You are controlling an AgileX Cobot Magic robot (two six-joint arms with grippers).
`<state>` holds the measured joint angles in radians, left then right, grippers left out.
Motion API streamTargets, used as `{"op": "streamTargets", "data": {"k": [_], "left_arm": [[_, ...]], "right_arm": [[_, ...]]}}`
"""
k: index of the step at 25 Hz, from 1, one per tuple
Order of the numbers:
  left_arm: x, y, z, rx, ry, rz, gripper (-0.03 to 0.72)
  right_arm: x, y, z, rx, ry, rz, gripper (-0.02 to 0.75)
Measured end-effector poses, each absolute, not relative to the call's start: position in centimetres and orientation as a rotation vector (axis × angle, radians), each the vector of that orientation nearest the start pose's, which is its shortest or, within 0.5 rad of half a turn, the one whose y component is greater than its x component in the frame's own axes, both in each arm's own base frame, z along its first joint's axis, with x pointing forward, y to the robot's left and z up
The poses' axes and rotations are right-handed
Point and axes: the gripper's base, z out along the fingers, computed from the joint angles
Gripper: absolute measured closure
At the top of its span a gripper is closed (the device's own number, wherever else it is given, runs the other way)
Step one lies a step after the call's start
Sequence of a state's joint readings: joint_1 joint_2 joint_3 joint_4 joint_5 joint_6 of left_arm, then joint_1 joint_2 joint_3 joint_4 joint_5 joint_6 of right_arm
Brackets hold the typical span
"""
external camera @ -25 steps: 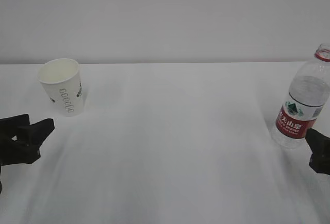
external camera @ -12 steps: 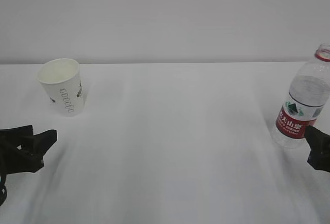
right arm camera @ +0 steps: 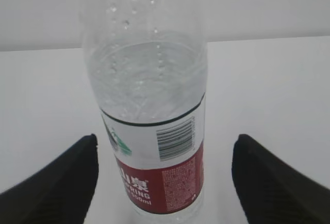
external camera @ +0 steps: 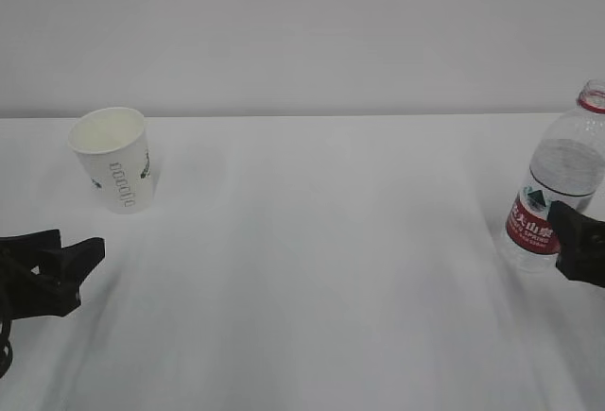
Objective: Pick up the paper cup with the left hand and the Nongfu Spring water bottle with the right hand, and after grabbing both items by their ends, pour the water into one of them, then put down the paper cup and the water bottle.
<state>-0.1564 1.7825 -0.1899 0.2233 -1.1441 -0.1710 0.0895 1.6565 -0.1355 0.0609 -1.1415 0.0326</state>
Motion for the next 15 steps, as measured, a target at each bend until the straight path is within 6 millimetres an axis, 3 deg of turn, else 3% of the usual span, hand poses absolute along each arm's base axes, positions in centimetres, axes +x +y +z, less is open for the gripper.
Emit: {"op": "streamTargets", "data": {"k": [5, 15], "left_arm": [[21.3, -5.2, 11.0, 0.212, 1.938, -0.352, 0.237], [21.3, -5.2, 11.0, 0.212, 1.934, -0.353, 0.237]], "right_arm": [[20.7, 1.3, 12.8, 0.009, 1.866, 0.05, 0.113], [23.1, 1.6, 11.1, 0.025, 1.909, 0.062, 0.111]]}}
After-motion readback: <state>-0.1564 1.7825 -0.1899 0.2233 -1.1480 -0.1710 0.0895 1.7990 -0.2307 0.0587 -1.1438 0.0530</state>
